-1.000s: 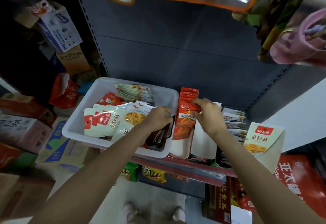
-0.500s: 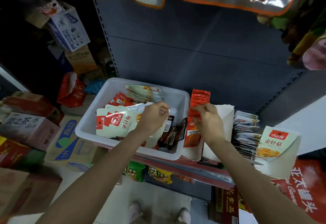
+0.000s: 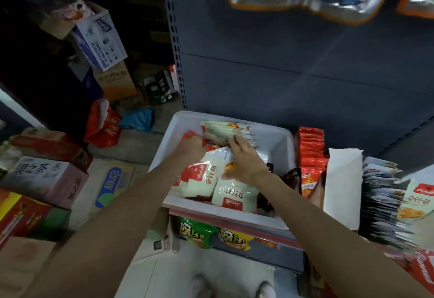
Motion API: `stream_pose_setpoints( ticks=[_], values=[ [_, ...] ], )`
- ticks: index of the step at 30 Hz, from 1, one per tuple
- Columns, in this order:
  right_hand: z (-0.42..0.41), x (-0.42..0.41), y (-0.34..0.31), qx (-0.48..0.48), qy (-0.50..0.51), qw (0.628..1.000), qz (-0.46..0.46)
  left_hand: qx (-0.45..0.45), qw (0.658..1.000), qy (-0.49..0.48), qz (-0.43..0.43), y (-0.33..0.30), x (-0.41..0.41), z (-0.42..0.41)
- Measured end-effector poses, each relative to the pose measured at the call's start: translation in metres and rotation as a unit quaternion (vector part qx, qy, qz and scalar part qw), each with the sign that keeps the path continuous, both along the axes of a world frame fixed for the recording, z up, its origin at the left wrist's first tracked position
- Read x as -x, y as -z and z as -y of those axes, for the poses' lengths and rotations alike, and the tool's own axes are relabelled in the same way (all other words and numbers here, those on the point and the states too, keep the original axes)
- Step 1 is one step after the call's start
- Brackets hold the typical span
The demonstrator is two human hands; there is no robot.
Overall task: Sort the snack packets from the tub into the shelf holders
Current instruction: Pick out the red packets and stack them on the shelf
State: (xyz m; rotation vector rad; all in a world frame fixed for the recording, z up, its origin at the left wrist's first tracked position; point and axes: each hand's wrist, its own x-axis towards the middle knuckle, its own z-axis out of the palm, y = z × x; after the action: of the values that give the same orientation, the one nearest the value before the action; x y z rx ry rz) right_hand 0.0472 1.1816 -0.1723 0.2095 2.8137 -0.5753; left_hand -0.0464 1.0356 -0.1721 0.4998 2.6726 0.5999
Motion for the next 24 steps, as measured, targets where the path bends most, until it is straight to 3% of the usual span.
stream_pose_setpoints(
  ticks=[4, 10, 15, 17, 19, 21, 24],
  values=[
    [0.003, 0.007, 0.005, -0.025, 0.017, 0.999, 0.03, 0.021, 0.997, 0.005, 0.079, 0.007, 0.017, -0.008],
    [0.008, 0.004, 0.005, -0.017, 0.033, 0.999, 0.031, 0.005, 0.995, -0.058, 0.075, 0.013, 0.025, -0.01],
    [0.008, 0.001, 0.004, -0.01, 0.03, 0.999, 0.034, -0.085, 0.99, -0.11, -0.036, -0.008, 0.019, -0.001],
    [0.008, 0.003, 0.003, 0.022, 0.035, 0.998, 0.047, -0.123, 0.985, -0.081, -0.087, -0.028, 0.011, 0.005],
    [0.008, 0.004, -0.005, 0.111, 0.058, 0.992, 0.023, -0.126, 0.988, -0.015, -0.083, -0.046, 0.003, 0.01],
    [0.004, 0.002, -0.021, 0.19, 0.087, 0.976, -0.061, -0.118, 0.989, 0.068, -0.049, -0.062, -0.006, 0.013],
    [-0.011, -0.006, -0.045, 0.221, 0.069, 0.96, -0.157, -0.113, 0.978, 0.162, -0.065, -0.081, -0.018, 0.009]
  ],
)
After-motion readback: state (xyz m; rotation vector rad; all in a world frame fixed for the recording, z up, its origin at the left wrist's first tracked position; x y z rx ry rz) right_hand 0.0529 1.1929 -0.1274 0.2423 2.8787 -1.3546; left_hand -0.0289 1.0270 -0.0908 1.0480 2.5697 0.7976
